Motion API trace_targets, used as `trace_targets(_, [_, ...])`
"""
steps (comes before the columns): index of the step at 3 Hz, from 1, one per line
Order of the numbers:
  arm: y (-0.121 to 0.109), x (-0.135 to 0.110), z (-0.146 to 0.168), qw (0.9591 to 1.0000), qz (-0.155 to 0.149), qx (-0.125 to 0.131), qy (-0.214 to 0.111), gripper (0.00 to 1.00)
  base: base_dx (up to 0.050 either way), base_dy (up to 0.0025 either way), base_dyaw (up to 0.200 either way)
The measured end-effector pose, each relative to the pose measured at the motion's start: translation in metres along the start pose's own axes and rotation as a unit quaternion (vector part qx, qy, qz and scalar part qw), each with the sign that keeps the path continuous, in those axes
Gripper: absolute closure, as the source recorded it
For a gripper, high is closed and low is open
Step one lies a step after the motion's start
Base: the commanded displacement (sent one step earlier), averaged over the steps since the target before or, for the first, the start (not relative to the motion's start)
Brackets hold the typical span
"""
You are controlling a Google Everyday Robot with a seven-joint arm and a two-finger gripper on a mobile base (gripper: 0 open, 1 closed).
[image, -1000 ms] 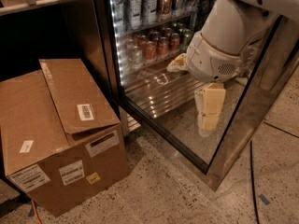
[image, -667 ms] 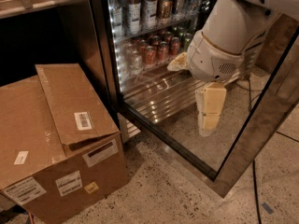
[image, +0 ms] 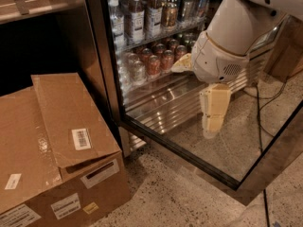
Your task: Close left fridge door
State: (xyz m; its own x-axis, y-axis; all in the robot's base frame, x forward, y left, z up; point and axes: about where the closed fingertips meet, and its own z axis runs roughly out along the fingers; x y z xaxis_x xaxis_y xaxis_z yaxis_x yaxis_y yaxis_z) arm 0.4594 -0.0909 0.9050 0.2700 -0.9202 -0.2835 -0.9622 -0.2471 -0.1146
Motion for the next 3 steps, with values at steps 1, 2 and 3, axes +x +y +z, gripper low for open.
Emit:
trace_targets(1, [0.0, 0.0, 0.0, 1.0, 0.0, 0.0, 0.0, 0.0, 0.05, -0.00001, 0.0])
trace_targets(2, [0.0, 0.0, 0.0, 1.0, 0.0, 0.0, 0.0, 0.0, 0.05, -0.00003, 0.001])
trace_targets(3, [0.0, 0.0, 0.0, 1.0, 0.0, 0.0, 0.0, 0.0, 0.05, -0.00001, 0.0])
